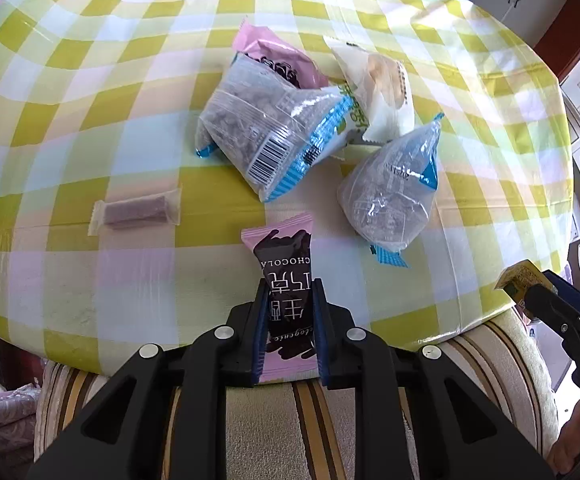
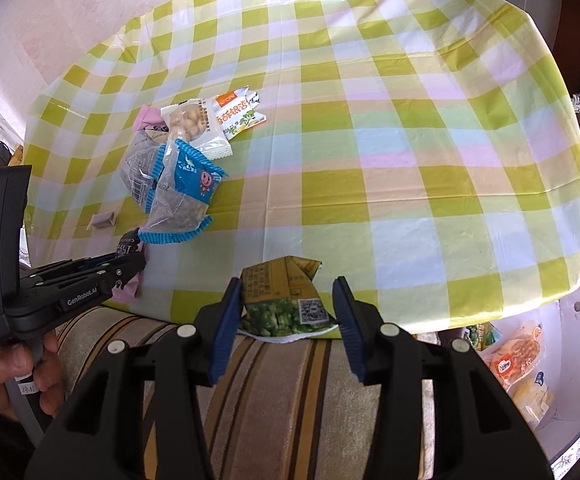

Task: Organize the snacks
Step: 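Grasp the pink chocolate bar with the left tool while the right tool grasps the green pea snack bag, then carry both snacks over the white box and open both tools to drop them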

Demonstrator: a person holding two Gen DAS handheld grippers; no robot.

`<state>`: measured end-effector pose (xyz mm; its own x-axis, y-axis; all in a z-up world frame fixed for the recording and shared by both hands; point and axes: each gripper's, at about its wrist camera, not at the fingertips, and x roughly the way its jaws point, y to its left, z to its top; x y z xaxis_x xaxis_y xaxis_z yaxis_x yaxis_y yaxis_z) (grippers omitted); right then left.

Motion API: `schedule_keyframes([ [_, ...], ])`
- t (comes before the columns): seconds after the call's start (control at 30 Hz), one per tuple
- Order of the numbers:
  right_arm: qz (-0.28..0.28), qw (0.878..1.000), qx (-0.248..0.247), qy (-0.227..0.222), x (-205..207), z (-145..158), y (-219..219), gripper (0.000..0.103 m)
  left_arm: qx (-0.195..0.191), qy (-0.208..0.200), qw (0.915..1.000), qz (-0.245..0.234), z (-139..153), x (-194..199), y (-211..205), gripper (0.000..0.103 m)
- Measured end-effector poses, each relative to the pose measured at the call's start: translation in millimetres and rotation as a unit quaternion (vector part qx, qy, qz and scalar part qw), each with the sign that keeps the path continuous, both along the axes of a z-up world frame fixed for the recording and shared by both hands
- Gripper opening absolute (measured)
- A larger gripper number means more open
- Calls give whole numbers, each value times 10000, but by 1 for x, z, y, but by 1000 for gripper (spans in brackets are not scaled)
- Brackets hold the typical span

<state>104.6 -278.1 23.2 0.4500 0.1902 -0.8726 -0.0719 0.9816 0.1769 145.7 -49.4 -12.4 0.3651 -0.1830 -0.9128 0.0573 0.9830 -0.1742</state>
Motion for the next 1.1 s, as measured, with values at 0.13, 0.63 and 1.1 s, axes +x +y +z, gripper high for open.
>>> schedule_keyframes([
  [0.13,-158,9998,-67,-94,-4,5,-14,46,-19,-358,9992,154,19,-10,3,19],
  [0.63,-1139,9926,-331,-242,-29,13,-101,46,-618,-1134,9868,-974,90,-45,-86,19],
  [1.1,-2137,9748,-633,34,-68,-13,-190,46,-949,-447,9525,-2857,53,-71,-251,19],
])
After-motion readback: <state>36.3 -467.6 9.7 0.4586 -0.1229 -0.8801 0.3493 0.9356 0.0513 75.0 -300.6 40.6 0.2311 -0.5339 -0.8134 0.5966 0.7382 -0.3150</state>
